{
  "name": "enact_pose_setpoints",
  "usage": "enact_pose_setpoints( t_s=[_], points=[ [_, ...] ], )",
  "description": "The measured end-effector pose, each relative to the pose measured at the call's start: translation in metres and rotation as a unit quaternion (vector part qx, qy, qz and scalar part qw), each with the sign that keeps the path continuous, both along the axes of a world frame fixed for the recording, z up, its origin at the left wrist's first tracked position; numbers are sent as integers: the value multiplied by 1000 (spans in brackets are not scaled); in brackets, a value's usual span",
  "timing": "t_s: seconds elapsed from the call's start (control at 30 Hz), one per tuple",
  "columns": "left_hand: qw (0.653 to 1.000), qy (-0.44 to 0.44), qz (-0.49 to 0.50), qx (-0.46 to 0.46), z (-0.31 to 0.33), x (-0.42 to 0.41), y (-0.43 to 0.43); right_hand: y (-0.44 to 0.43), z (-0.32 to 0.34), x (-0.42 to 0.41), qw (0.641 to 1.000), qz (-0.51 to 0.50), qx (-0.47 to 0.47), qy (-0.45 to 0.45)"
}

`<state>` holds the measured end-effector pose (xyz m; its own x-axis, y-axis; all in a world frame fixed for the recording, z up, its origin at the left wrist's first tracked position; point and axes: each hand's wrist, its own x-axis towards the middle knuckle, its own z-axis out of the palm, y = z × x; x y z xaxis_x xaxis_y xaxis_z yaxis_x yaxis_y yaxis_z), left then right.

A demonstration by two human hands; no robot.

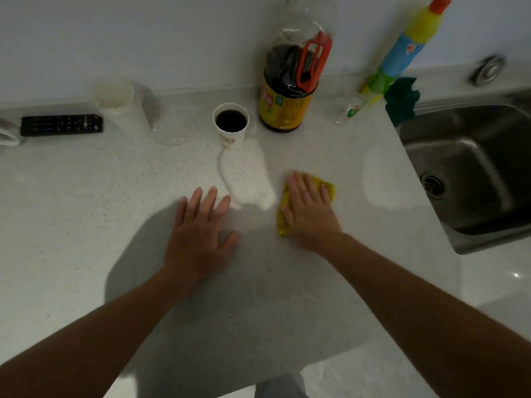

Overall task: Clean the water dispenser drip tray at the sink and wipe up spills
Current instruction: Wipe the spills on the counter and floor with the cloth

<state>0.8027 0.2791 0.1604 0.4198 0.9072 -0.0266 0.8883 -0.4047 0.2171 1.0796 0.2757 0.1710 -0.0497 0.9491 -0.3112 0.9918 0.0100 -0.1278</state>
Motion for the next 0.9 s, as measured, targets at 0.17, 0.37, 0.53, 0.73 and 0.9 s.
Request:
enact_pose_setpoints(
  t_s=[0.17,0.37,0.53,0.73,0.9],
  points=[
    [1000,3,-3,29,1,1,-1,-140,-4,-57,998,55,21,37],
    [995,-40,-20,87,-5,-4,-4,-131,5,-3,999,-5,0,34],
    [994,-65,-2,92,-8,-1,-3,5,2,36,993,-115,15,6],
    [990,-127,27,53,-12,-4,-2,56,-3,-26,999,-8,36,-9],
    [958,-281,59,-7,13,-26,-7,-71,0,-48,991,131,32,24]
  ],
)
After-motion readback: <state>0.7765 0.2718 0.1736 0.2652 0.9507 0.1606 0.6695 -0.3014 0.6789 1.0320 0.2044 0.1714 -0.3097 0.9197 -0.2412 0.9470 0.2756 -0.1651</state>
